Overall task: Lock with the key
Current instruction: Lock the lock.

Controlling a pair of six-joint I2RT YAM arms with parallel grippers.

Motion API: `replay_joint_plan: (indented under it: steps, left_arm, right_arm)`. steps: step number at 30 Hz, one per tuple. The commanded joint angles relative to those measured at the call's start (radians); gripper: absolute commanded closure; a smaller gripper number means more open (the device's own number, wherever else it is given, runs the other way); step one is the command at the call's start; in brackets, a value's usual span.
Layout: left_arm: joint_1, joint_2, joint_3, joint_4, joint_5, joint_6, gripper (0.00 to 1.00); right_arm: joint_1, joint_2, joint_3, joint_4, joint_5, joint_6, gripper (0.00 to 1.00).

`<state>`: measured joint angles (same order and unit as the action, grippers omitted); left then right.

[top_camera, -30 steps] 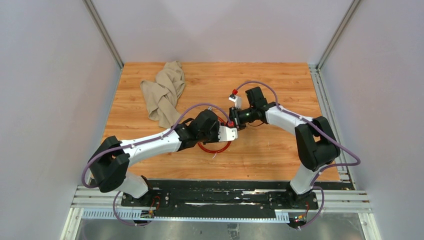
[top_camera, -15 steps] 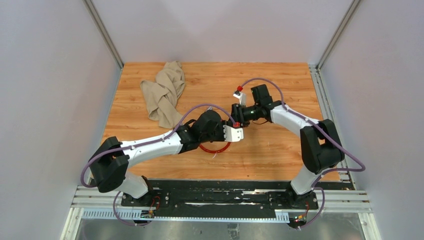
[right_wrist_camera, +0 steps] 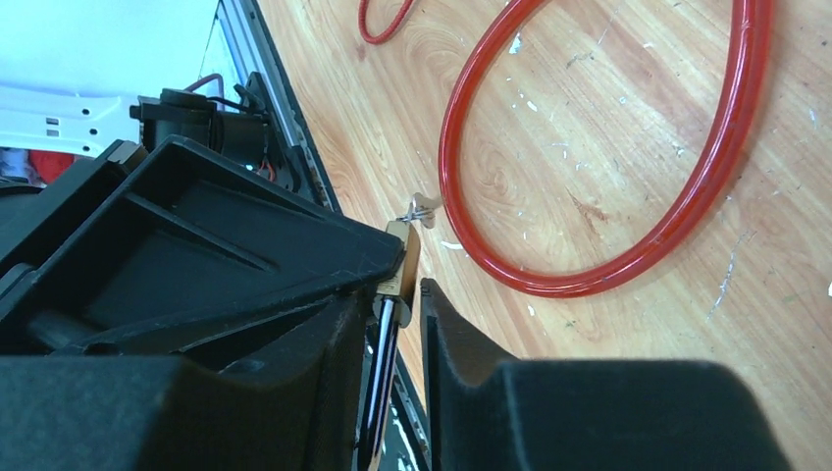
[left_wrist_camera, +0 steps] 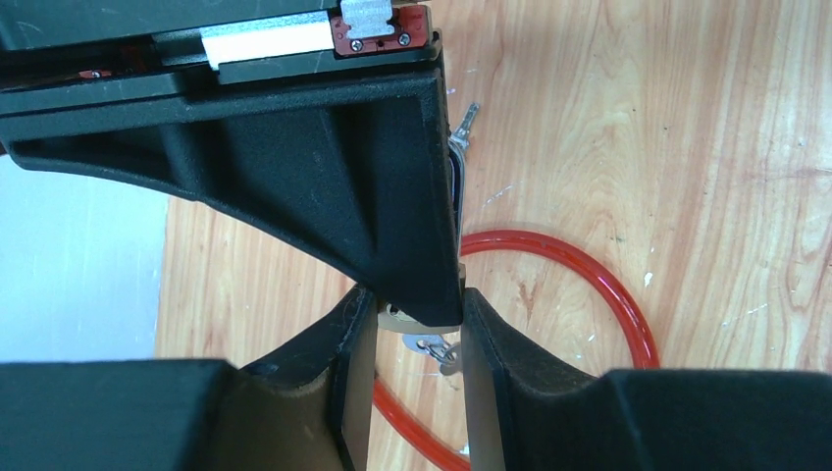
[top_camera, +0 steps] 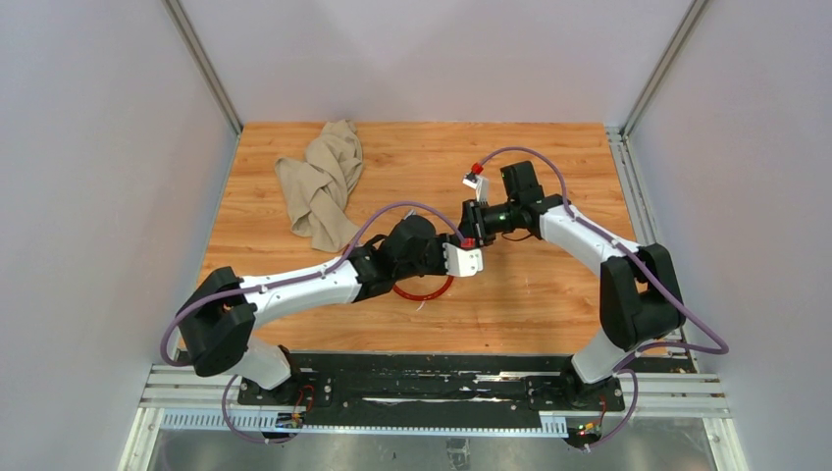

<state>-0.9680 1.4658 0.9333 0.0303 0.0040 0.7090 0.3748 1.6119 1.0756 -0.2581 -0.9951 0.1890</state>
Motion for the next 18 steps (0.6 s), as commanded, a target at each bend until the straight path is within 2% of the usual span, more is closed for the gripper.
replay_joint_plan:
  steps: [1,4,8,11,16,18]
  left_arm:
    - [-0.015,0.012,0.013,0.116,0.003,0.024,1.00]
    - [-0.015,0.020,0.018,0.116,-0.004,0.017,1.00]
    - [-0.015,0.026,0.022,0.117,-0.008,0.009,0.96]
    - [-0.015,0.023,0.022,0.110,0.005,-0.007,0.83]
    - [-0.013,0.013,0.036,0.053,0.057,-0.049,0.34]
    - [-0.008,0.004,0.032,0.040,0.093,-0.060,0.11]
  right_arm:
    - [-0.005,-0.028,0.036,-0.065,-0.036,-0.055,0.80]
    - [-0.006,-0.028,0.041,-0.076,-0.030,-0.062,0.98]
    - [-0.007,-0.025,0.045,-0.078,-0.031,-0.067,0.99]
    - [-0.010,-0.037,0.039,-0.077,-0.014,-0.080,0.99]
    - [-0.044,-0.072,0.029,-0.090,0.000,-0.128,0.99]
    - [-0.060,-0.091,0.022,-0.107,0.005,-0.165,0.99]
